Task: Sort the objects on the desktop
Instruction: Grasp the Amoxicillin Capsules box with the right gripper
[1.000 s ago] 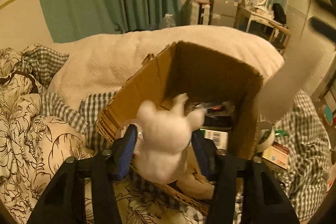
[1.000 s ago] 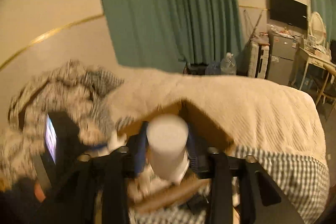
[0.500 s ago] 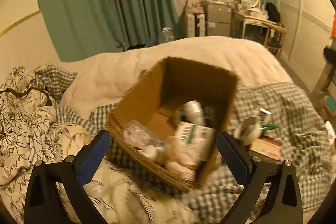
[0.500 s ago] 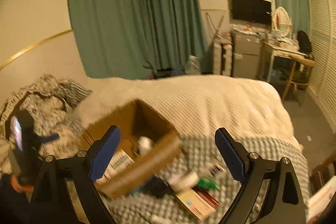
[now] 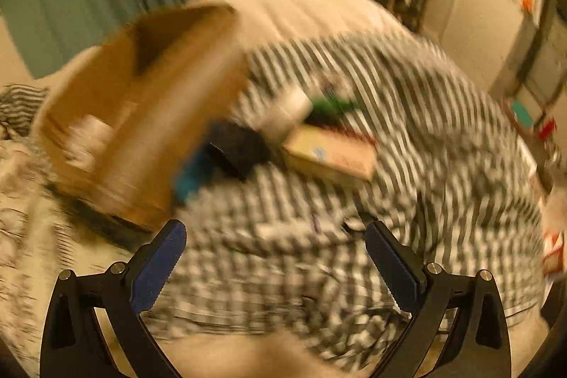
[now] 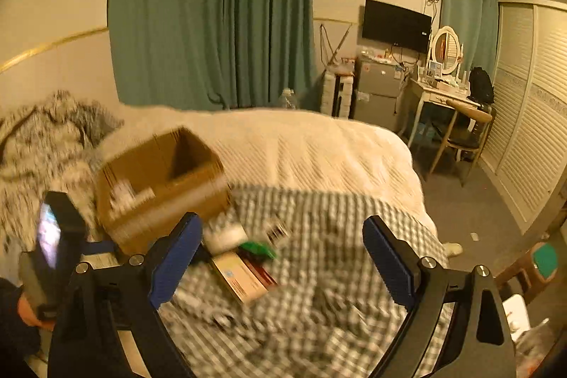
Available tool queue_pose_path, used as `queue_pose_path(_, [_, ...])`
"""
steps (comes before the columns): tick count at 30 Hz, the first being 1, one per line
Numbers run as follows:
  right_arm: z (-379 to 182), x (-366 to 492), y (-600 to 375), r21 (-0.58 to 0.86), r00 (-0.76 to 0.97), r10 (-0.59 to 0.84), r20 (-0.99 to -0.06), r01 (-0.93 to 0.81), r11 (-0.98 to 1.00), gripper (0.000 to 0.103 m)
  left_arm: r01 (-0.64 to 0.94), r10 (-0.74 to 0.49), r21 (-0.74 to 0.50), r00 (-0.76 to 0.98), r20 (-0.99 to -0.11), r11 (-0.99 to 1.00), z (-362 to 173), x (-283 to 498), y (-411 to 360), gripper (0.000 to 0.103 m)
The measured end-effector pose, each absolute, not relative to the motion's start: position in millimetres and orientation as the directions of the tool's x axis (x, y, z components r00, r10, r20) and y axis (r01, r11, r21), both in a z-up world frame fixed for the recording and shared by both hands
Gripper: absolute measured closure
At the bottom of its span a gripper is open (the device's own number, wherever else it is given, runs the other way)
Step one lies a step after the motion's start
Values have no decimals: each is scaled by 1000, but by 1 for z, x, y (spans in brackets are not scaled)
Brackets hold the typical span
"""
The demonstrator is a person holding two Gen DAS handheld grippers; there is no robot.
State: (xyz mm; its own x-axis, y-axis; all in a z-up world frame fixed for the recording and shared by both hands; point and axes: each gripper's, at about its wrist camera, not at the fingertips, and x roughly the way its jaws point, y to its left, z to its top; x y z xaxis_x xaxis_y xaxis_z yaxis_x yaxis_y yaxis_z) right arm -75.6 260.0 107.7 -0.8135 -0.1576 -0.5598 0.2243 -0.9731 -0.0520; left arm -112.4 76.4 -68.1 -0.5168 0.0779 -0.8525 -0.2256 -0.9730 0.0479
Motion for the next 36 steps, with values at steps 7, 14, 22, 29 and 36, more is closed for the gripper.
queue_pose_path(7, [45, -72, 304, -101, -763, -107, -637, 220, -970, 11, -354, 93, 112, -514, -853, -928, -124, -117, 148, 22])
queue_pose_path(14, [-17, -107, 328, 54, -707, -189, -682, 210, -976, 11, -321, 121, 8, -381, -917, -947, -147, -157, 146, 103])
queue_pose_path(22, [-73, -155, 306, 140, -601, -280, -749, 268, -953, 11, -224, 158, -43, -524, -837, -974, -100, -187, 76, 103])
queue_pose_path(29, [-108, -179, 245, 89, -457, -295, -839, 419, -903, 11, -243, 281, -182, -477, -833, -953, -149, -185, 43, 101])
queue_pose_path(36, [-135, -208, 176, -37, -425, -211, -880, 506, -862, 10, -210, 315, -249, -393, -864, -945, -169, -193, 37, 94])
